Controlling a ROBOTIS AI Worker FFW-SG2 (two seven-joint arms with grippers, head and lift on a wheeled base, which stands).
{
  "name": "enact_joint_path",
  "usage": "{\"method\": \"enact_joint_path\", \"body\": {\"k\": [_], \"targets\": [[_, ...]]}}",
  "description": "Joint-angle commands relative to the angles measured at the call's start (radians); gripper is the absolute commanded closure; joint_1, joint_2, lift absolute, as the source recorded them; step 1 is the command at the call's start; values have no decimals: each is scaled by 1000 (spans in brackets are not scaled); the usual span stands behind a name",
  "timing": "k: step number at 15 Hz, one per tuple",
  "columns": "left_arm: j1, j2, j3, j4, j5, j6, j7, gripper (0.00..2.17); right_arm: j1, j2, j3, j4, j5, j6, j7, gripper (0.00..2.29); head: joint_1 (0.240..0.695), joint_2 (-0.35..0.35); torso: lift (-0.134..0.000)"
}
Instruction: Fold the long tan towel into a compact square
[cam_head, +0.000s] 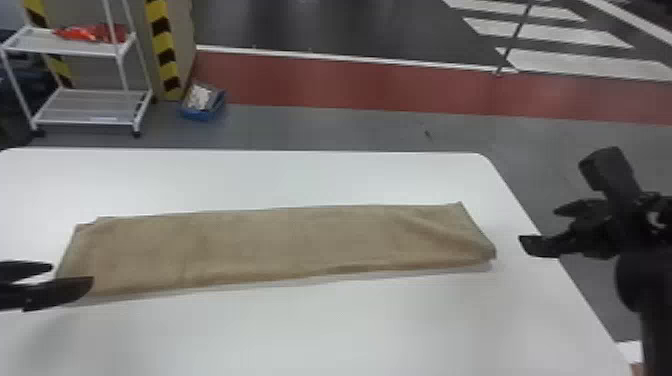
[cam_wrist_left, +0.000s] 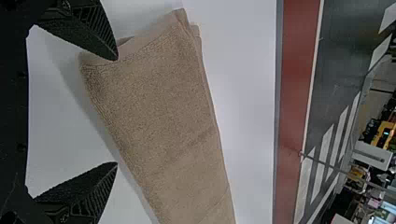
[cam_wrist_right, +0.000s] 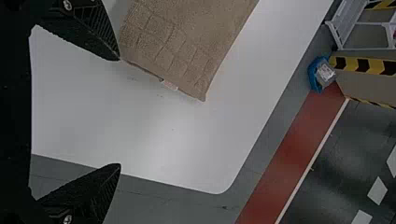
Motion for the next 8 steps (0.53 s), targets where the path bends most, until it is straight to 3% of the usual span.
{"method": "enact_joint_path", "body": {"k": [1,8], "targets": [[6,0,3,-9,2,0,1,87,0,0,0,0,0,-2,0,66,695,-169,-124],[10,0,0,-11,2,-3,5,87,0,0,6,2,0,-2,-8,66,695,-167,-124]]}}
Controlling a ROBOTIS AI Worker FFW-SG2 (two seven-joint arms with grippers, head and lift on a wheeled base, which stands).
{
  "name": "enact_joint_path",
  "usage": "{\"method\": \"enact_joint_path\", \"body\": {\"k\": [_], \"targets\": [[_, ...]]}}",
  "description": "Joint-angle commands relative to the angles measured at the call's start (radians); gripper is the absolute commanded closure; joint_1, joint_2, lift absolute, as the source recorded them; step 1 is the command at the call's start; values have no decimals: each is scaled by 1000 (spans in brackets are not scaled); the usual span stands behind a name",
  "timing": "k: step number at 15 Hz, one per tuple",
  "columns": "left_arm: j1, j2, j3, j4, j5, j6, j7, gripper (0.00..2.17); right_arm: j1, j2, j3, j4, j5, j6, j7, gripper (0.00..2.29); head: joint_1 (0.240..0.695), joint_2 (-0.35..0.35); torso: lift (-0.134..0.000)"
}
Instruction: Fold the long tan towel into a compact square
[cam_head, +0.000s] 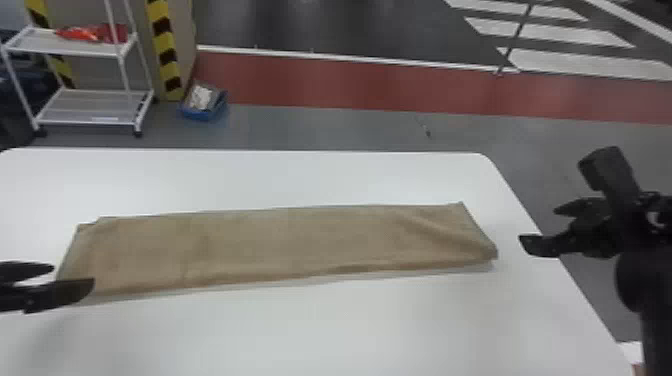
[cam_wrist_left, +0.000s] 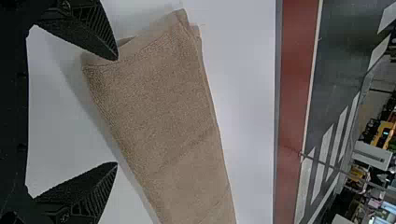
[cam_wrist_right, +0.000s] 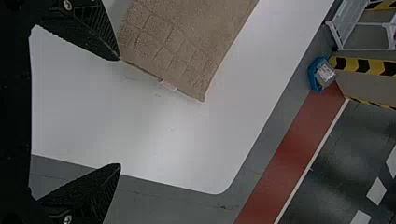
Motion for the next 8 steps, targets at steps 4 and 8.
{"method": "enact_joint_path", "body": {"k": [4,8], "targets": [[2,-2,-1,0,1,-8,4,87,-2,0,2,0,0,-3,-1,66,695,-167,-124],[2,-8,-12,15,49,-8,127,90,-2,0,3,3,0,-3,-1,66,695,-161,-124]]}}
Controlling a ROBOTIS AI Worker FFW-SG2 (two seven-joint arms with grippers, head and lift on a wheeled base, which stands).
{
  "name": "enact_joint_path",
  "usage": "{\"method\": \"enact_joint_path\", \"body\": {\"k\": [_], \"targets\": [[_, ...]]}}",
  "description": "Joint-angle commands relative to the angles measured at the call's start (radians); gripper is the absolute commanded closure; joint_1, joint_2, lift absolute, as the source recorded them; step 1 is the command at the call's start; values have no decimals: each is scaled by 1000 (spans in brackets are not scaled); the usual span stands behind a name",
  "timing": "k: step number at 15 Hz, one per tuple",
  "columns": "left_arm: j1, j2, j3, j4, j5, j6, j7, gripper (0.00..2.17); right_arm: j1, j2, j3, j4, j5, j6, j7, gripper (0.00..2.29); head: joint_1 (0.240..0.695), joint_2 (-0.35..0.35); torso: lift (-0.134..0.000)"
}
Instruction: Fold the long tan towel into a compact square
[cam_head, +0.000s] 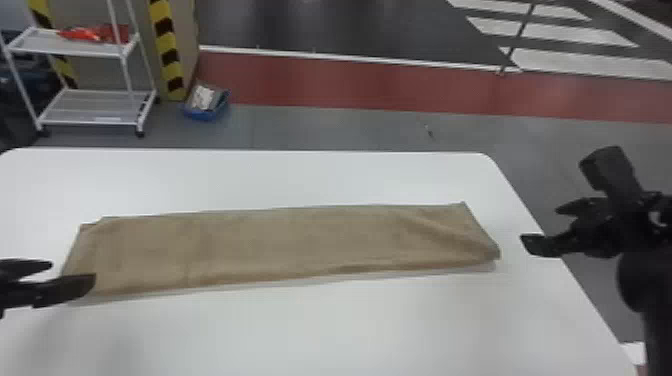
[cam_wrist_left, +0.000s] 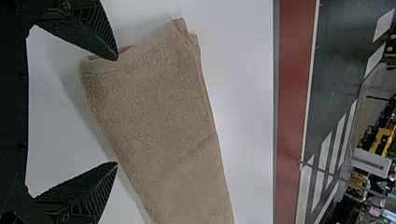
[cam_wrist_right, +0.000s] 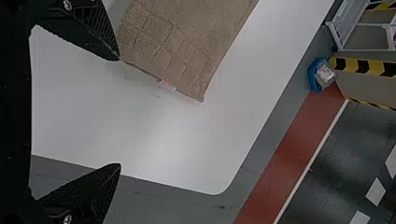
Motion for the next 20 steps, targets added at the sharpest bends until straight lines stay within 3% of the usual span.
{"method": "enact_joint_path", "body": {"k": [1,6,10,13,14,17,18,20], "targets": [[0,-6,-11,13,46,6,70,93,0,2,0,1,0,0,0,66,695,-156,-124],[-14,-29,-37,57,101,12,246,107,6,2,-3,5,0,-3,0,66,695,-149,-124],[-49,-27,-46,114,110,79,258,151,6,2,-3,7,0,-3,0,66,695,-153,-124],[-55,-26,-55,126,109,82,237,353,5,2,-1,15,0,-9,-5,63,695,-158,-124],[-57,-26,-57,126,110,88,220,525,5,2,-3,18,0,-9,-6,66,695,-160,-124],[-57,-29,-43,122,139,88,197,1484,3,2,-6,22,-5,-9,-6,66,695,-175,-124],[-54,-30,-32,113,159,91,205,1703,3,2,-9,22,-6,-12,-6,66,695,-178,-124],[-40,-47,12,60,192,91,211,1713,3,2,-12,32,-6,-12,-6,66,695,-179,-124]]}}
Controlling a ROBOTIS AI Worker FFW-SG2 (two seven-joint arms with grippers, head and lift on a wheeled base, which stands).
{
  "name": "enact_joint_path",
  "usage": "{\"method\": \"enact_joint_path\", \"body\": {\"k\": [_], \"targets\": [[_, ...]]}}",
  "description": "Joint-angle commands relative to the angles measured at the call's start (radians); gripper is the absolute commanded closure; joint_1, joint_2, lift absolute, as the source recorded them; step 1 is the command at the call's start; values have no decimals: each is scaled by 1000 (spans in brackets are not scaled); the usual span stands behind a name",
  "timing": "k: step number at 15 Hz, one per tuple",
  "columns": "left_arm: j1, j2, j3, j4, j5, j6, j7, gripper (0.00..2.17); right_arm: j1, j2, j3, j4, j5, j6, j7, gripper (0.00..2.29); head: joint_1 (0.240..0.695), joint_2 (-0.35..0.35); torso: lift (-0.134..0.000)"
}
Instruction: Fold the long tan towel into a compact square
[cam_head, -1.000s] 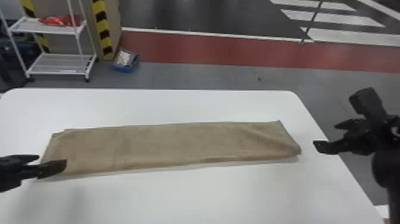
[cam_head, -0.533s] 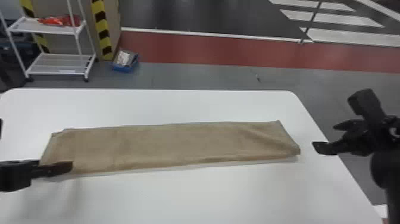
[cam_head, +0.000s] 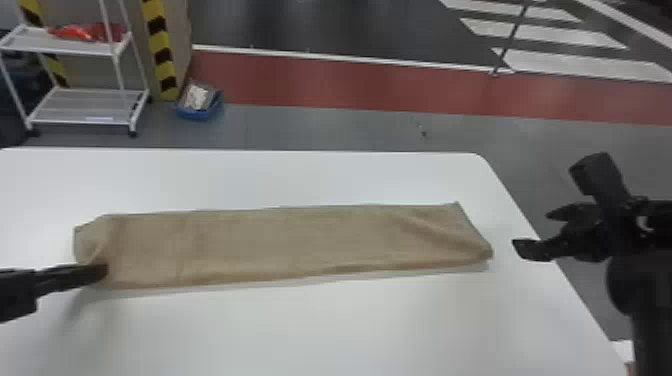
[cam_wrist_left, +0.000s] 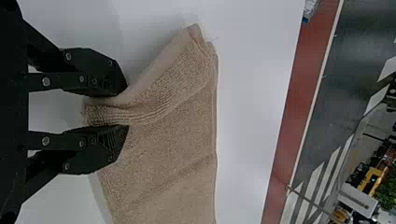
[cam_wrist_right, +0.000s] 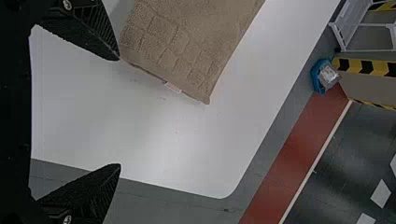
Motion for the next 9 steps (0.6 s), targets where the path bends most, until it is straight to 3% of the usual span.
{"method": "enact_joint_path", "body": {"k": [1,2,4,5,9], "targets": [[21,-13,48,-64,46,0,-1,1717,0,0,-6,11,0,-6,-1,66,695,-177,-124],[37,-13,53,-95,65,0,-7,1717,2,0,-9,14,0,-16,-1,63,695,-175,-124],[73,-26,45,-162,97,22,-8,1983,2,0,-10,14,-8,-16,-1,66,695,-177,-124],[75,-43,43,-179,97,31,-8,1983,2,0,-12,11,-11,-13,-1,66,695,-182,-124],[47,-43,91,-257,100,151,-70,1980,18,2,-29,-5,-23,-16,0,66,695,-201,-124]]}}
